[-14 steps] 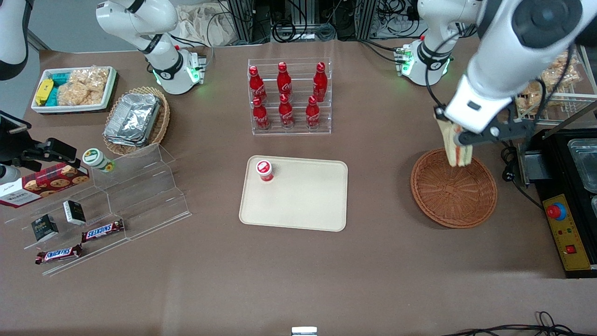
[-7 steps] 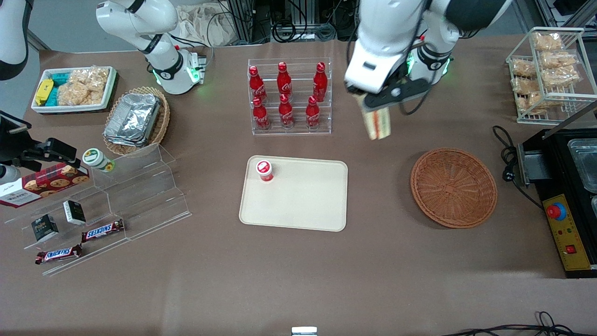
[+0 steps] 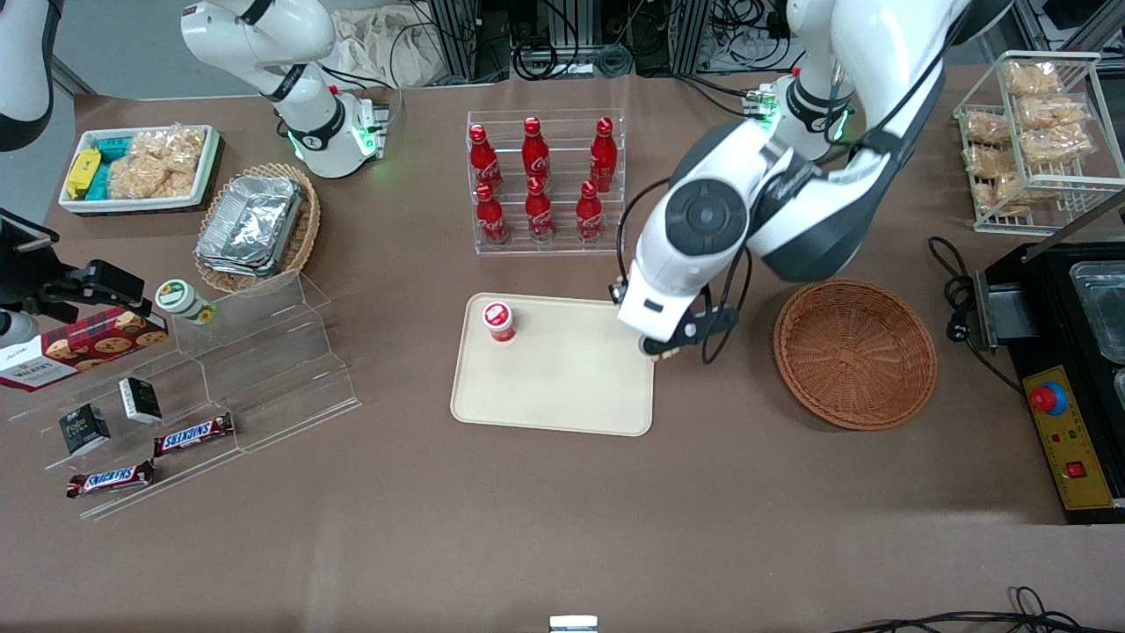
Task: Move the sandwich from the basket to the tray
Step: 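Carry the sandwich over the cream tray and lower it, then open the left gripper to release the sandwich on the tray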
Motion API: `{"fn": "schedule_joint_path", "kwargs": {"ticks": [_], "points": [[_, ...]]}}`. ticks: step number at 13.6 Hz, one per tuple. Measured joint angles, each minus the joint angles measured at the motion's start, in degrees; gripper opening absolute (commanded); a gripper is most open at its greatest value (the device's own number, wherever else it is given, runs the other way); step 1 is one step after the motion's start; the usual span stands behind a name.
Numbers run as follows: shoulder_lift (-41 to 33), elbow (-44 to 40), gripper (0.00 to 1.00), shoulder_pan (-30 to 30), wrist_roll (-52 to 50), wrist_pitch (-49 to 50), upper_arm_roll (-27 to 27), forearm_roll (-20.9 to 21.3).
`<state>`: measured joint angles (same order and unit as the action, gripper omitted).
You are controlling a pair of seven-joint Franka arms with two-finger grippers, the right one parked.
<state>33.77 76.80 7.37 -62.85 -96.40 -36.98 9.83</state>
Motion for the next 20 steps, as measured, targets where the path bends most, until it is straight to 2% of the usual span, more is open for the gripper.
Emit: {"fn": "schedule_joint_path", "kwargs": {"ticks": [6, 11, 12, 13, 14, 15, 20], "points": [[12.1, 0.2, 0.0, 2.4, -3.5, -9.7, 0.0, 9.1], [15.9, 0.1, 0.02, 7.5, -4.6, -14.0, 4.0, 9.7], [16.1, 0.1, 0.09, 8.4, -4.6, -14.2, 4.8, 9.7], [16.2, 0.1, 0.28, 8.8, -4.6, -14.3, 5.2, 9.7], [16.2, 0.1, 0.71, 9.0, -4.6, -14.3, 5.3, 9.8], [16.2, 0.1, 1.0, 9.2, -4.6, -14.3, 5.3, 9.8], [15.7, -1.6, 1.0, 9.0, -7.7, -14.4, 5.6, 9.9]]}}
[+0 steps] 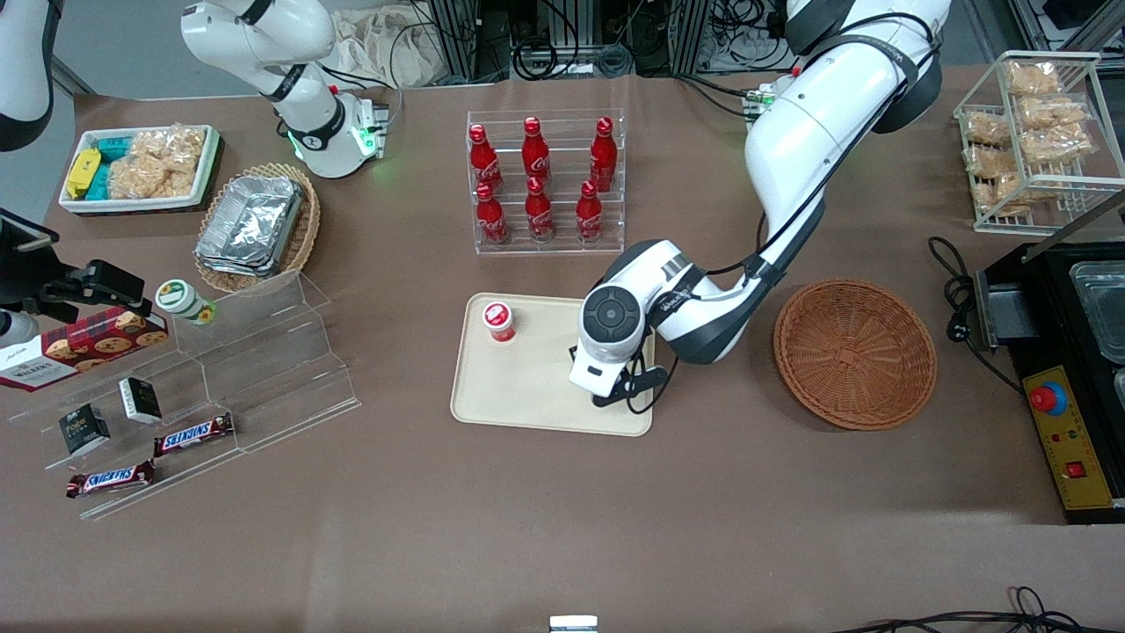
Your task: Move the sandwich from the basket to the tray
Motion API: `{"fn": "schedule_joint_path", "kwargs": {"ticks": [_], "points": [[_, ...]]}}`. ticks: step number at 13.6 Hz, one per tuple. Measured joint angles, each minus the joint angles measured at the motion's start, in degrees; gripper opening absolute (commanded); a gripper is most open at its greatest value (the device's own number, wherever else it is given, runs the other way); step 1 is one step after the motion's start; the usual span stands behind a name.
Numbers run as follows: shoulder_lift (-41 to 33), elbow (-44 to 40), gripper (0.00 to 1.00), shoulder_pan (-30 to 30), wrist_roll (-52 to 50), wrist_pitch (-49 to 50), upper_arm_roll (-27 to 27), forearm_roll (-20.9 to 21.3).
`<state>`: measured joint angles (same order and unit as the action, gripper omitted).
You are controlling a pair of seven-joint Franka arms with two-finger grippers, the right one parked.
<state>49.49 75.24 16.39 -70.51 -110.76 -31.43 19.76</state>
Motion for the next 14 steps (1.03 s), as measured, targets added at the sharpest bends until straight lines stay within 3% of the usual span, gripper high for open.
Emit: {"fn": "schedule_joint_path", "kwargs": {"ticks": [9, 12, 14], "points": [[-18.9, 0.8, 1.0, -8.3, -0.6, 8.3, 0.1, -1.3], [-24.9, 5.1, 1.0, -13.0, 5.3, 8.5, 0.5, -3.4], [-28.8, 8.0, 1.0, -13.8, 11.3, 9.0, 3.8, -5.8]]}}
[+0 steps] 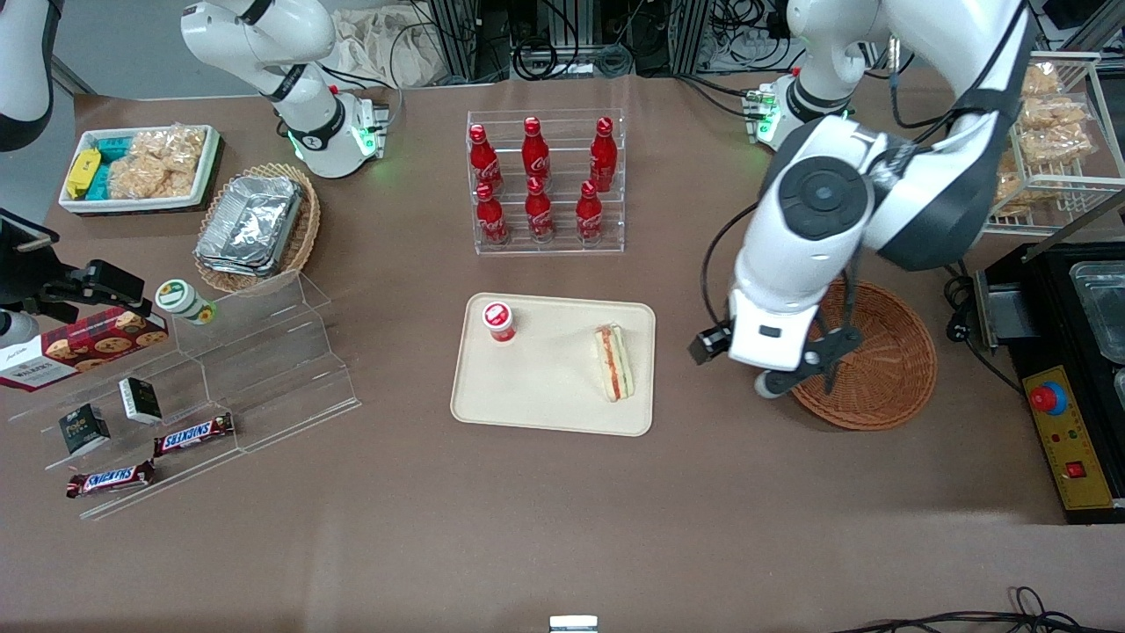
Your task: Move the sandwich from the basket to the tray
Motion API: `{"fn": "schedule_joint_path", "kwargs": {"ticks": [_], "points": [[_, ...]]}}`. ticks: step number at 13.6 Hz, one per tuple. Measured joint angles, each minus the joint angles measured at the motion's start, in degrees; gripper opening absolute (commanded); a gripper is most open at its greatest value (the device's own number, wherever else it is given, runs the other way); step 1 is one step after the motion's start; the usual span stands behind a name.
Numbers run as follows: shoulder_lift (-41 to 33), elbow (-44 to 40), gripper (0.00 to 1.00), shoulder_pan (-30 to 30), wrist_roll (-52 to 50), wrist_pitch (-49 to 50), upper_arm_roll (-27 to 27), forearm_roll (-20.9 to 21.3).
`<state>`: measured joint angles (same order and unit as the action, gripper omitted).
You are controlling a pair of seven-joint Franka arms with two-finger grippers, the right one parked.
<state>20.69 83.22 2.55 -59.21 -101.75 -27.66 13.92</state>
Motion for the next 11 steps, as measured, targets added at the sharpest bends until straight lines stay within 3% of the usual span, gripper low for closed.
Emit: {"fn": "schedule_joint_path", "kwargs": {"ticks": [5, 11], "points": [[-10.8, 7.3, 1.0, 1.5, 19.5, 1.1, 13.7, -8.5], [-17.8, 10.8, 1.0, 3.0, 36.5, 5.8, 25.2, -10.9]]}}
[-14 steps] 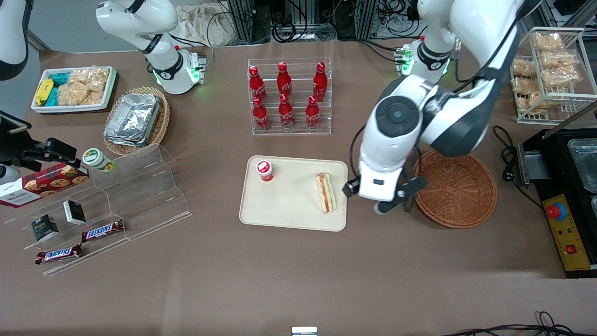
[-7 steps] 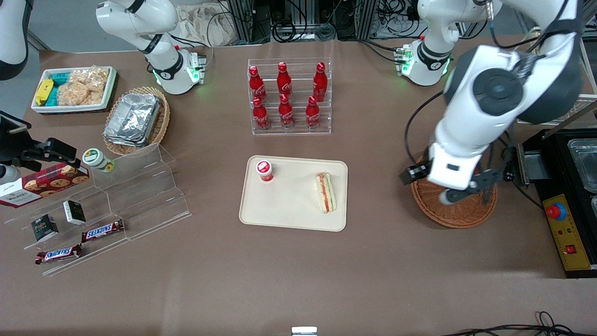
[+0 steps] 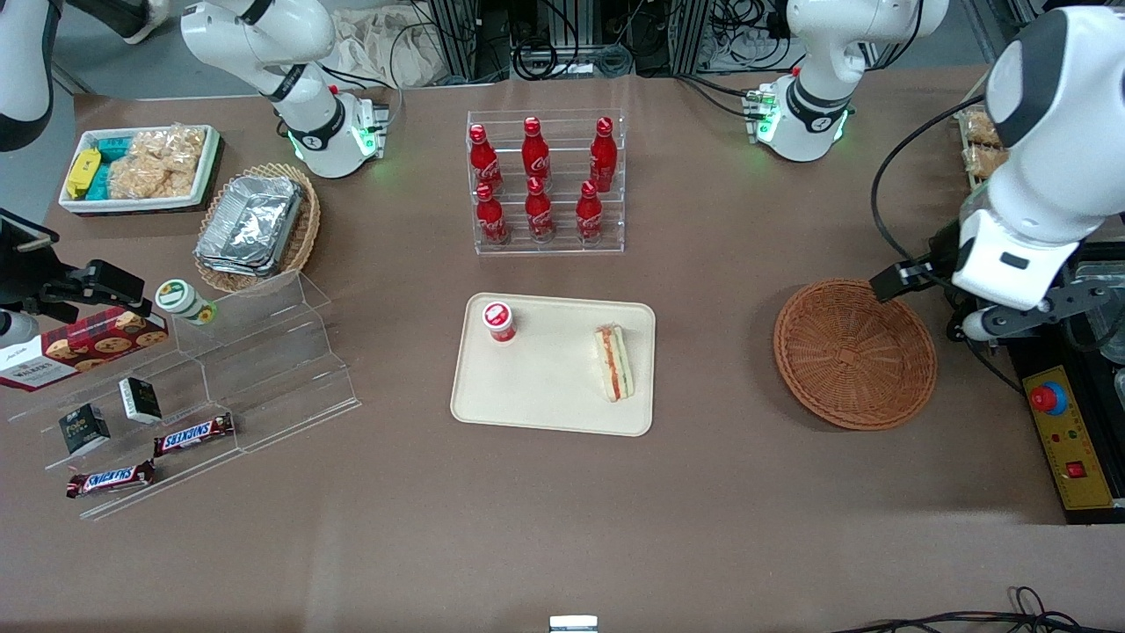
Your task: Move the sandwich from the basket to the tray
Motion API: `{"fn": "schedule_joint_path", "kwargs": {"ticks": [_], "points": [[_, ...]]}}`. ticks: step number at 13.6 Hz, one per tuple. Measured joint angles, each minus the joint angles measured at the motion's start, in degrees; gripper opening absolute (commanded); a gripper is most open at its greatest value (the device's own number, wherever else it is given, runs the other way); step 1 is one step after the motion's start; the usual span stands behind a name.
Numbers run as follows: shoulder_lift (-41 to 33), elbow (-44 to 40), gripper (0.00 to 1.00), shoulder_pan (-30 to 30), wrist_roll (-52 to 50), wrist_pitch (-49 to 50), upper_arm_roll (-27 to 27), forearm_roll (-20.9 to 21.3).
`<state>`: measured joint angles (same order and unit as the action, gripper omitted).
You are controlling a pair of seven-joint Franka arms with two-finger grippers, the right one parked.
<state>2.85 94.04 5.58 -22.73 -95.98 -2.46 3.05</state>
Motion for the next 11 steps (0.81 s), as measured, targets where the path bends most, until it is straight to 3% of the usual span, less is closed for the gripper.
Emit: {"fn": "schedule_joint_path", "kwargs": {"ticks": [5, 11], "points": [[-2.4, 1.4, 1.0, 0.6, 8.8, 1.3, 6.2, -0.4], [-6.5, 5.0, 1.0, 0.9, 12.1, 1.3, 7.7, -0.5]]}}
